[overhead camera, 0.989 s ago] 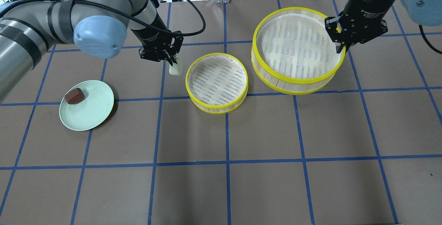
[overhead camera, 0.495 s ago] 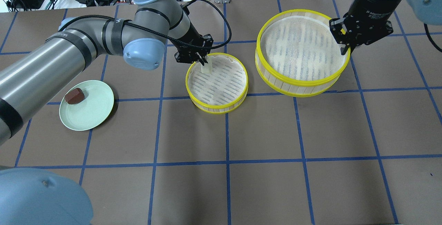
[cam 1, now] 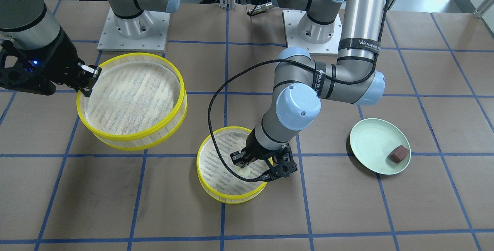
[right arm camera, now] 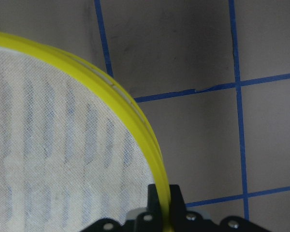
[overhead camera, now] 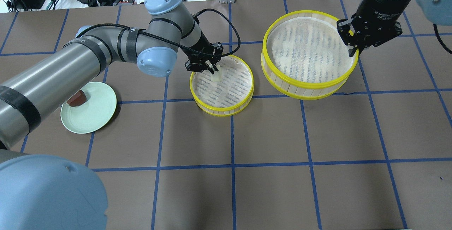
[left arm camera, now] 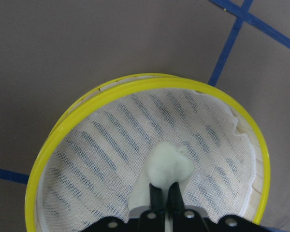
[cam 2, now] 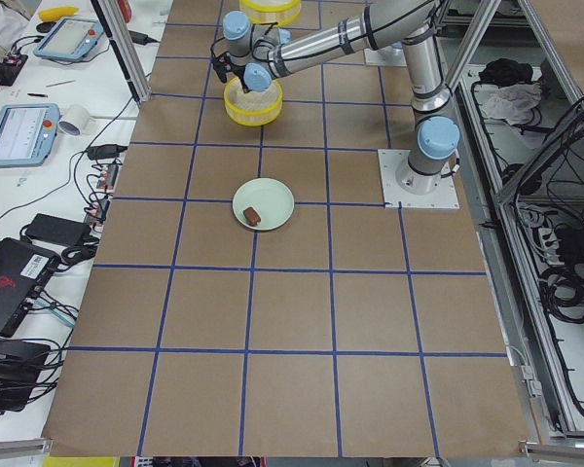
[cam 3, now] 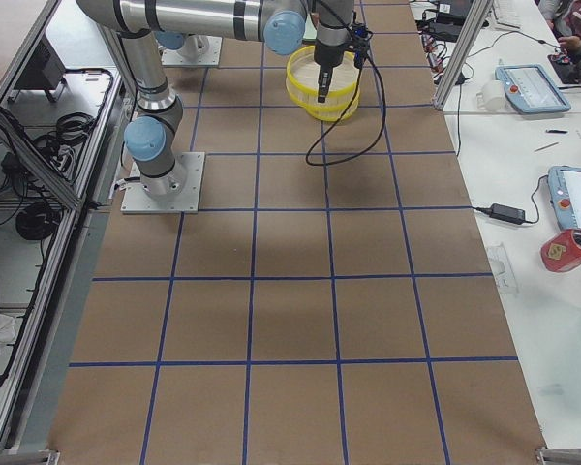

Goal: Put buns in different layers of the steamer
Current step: 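Open and withdraw the left gripper while the right carries the top tier back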

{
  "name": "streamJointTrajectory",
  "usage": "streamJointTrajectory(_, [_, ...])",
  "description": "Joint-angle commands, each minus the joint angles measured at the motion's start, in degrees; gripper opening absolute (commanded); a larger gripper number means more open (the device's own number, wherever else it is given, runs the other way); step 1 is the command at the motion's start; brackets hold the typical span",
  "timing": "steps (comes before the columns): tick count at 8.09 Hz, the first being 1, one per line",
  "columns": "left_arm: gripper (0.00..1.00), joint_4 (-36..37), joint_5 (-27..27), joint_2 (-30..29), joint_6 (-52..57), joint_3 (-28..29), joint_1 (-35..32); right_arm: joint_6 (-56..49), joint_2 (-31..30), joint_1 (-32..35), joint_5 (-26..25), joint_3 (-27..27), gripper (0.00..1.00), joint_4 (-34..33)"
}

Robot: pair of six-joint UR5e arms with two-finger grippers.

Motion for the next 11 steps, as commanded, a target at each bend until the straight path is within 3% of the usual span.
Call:
streamJointTrajectory(1, [0.91,0.1,-0.1,0.9,-5.3,-0.1,-0.8,0.0,0.0,0.0,0.1,0.0,0.14,0.0])
streamJointTrajectory(3, [0.98,-1.7,1.7,4.5,-4.4,0.2,-0.7,0.1,0.0,0.1,0.2,0.0,0.14,-0.5])
streamJointTrajectory(5, [1.0,-6.9,11.4,7.9,8.9,0.0,0.6,1.1,1.5,0.8,1.1,-0.3,0.14,-0.7])
streamJointTrajectory(7, [1.0,-9.1,12.6,9.3,16.3,-0.4,6.1,6.3,4.1,4.6,1.0,-0.8,0.14,-3.2])
streamJointTrajectory(11, [1.0,-13.5,17.2,13.0,35.9,-1.8,17.3,20.8,14.9,14.7,1.1,-5.3,0.14,-11.5])
